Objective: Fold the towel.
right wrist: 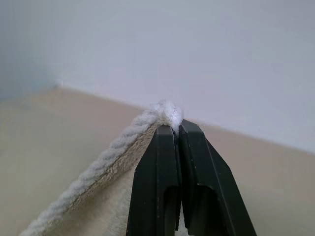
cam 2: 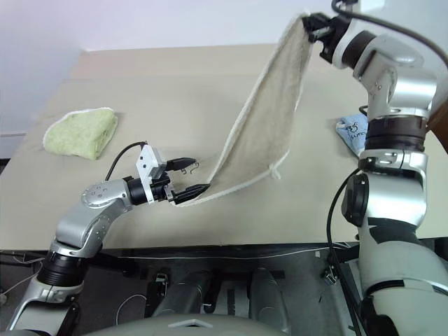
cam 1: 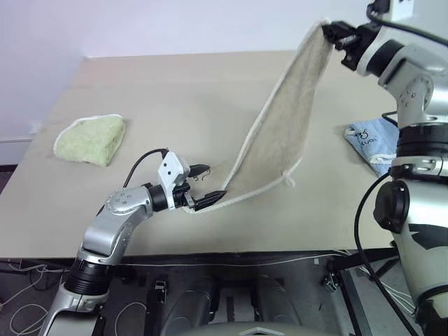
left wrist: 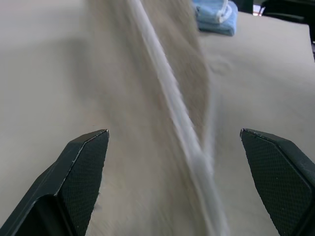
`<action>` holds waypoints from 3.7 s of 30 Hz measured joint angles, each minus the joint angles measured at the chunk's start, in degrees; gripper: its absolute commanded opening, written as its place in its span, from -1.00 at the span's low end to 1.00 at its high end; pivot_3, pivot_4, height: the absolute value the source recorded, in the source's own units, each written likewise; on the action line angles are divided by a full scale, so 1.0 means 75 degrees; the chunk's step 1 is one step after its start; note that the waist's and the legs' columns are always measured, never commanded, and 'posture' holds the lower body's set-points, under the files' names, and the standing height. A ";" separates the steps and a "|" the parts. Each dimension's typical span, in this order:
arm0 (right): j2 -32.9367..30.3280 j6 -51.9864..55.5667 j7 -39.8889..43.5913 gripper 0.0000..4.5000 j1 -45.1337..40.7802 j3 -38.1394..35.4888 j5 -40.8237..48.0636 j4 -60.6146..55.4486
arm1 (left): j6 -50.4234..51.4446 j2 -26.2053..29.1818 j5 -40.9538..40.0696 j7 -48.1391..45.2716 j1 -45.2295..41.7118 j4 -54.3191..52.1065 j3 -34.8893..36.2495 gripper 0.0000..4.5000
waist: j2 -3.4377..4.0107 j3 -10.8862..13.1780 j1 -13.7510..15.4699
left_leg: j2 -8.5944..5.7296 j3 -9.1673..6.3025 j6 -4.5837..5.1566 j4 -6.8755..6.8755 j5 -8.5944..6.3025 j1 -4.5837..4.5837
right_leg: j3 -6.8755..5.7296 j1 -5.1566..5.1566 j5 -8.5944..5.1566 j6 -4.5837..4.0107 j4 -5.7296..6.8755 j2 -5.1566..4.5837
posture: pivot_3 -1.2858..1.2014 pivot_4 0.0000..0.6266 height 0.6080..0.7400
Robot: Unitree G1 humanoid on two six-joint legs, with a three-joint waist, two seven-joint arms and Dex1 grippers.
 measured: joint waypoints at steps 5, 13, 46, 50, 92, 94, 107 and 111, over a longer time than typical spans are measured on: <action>0.0067 -0.0356 0.0004 -1.00 -0.0374 0.0020 0.0009 0.0546 | -0.0415 0.0163 0.0819 0.0143 0.0347 0.0302 -0.0391 1.00 | 0.0001 0.0000 0.0002 | 0.0000 0.0001 0.0001 -0.0002 0.0001 0.0000 | 0.0003 -0.0001 0.0000 0.0000 0.0001 0.0001 | 0.03 -0.52 1.00; 0.0246 -0.0585 0.0136 -1.00 -0.0561 0.0171 0.0003 0.0822 | -0.0993 -0.0271 0.1728 0.1084 0.0517 0.0741 -0.0566 1.00 | 0.0003 0.0001 0.0022 | 0.0000 0.0001 0.0001 -0.0002 0.0000 0.0000 | 0.0003 -0.0002 0.0000 0.0000 0.0001 0.0001 | 0.03 -0.52 1.00; 0.0182 -0.0114 0.0268 -1.00 -0.0187 0.0248 0.0064 0.0437 | -0.0959 0.0658 0.2984 0.0386 -0.0591 0.0605 -0.1295 1.00 | 0.0003 0.0001 0.0005 | 0.0000 0.0002 0.0000 -0.0012 0.0001 -0.0001 | 0.0003 -0.0011 0.0000 0.0000 0.0002 0.0002 | 0.03 -0.52 1.00; 0.0181 -0.0056 0.0225 -1.00 -0.0057 0.0247 0.0064 0.0358 | -0.0690 0.0589 0.2845 0.0367 -0.0590 0.0606 -0.1210 0.60 | 0.0003 0.0001 0.0005 | 0.0000 0.0002 0.0000 -0.0012 0.0001 -0.0002 | 0.0003 -0.0012 0.0000 0.0000 0.0002 0.0002 | 0.03 -0.52 1.00; 0.0172 0.0337 0.0373 -1.00 0.0490 0.0267 0.0066 -0.0379 | 0.0652 -0.0107 0.0713 -0.0300 -0.1001 0.0772 0.0097 -0.99 | 0.0003 0.0001 0.0013 | 0.0000 0.0001 0.0003 0.0000 0.0004 -0.0026 | 0.0001 -0.0032 0.0001 0.0001 0.0003 0.0002 | 0.03 -0.52 1.00; 0.0173 0.0336 0.0356 -1.00 0.0503 0.0272 0.0060 -0.0377 | 0.0641 -0.0270 0.0276 -0.0079 -0.1382 0.0864 0.0730 -0.99 | 0.0001 0.0002 0.0020 | 0.0000 -0.0003 0.0003 0.0009 0.0004 -0.0036 | -0.0005 -0.0036 0.0001 0.0002 0.0004 0.0003 | 0.03 -0.52 1.00; -0.0016 -0.0465 -0.0093 -1.00 -0.0228 0.0359 -0.0332 0.1329 | 0.1913 0.0995 -0.1752 0.1026 -0.5217 0.5325 0.4060 -0.99 | -0.0002 0.0002 -0.0022 | 0.0000 -0.0003 -0.0031 0.0015 0.0026 -0.0062 | -0.0013 -0.0060 0.0002 0.0003 0.0004 0.0006 | 0.03 -0.52 1.00; 0.0042 -0.0860 -0.0321 -1.00 -0.0532 0.0352 -0.0413 0.2083 | 0.0827 0.1218 -0.1224 0.0995 -0.6515 0.7927 0.4023 -0.99 | -0.0002 0.0002 -0.0031 | -0.0001 -0.0002 -0.0033 0.0015 0.0027 -0.0066 | -0.0012 -0.0064 0.0002 0.0004 0.0005 0.0006 | 0.03 -0.52 1.00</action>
